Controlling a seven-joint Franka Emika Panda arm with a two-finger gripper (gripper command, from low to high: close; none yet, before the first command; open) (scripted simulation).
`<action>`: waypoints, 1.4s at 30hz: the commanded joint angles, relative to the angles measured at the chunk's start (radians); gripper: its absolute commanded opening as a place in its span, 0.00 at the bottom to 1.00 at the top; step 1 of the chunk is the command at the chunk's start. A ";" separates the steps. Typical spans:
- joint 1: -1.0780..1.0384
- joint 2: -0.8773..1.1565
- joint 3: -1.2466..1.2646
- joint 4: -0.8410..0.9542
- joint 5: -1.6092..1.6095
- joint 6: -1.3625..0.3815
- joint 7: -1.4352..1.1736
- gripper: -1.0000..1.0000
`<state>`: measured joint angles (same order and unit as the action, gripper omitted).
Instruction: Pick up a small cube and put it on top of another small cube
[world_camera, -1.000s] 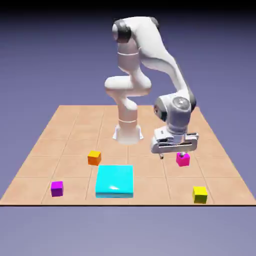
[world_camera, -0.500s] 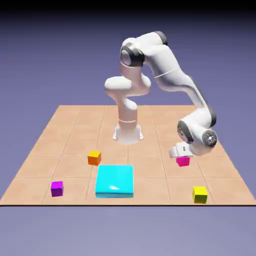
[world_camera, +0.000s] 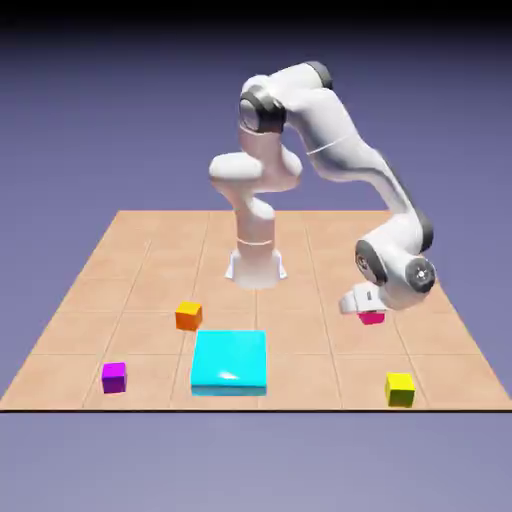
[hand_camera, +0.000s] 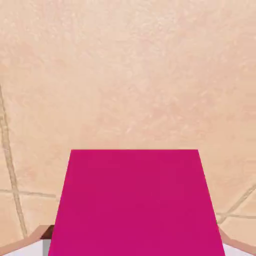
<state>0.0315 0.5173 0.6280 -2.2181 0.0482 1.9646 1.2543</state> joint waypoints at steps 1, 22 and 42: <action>-0.006 0.006 0.011 0.004 -0.046 -0.004 -0.033 0.00; -0.136 0.134 0.252 0.082 -0.960 -0.082 -0.741 0.00; -0.203 0.333 0.321 0.194 -1.749 -0.099 -1.239 0.00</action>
<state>-0.1714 0.8506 0.9490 -2.0242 -1.6991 1.8651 0.0148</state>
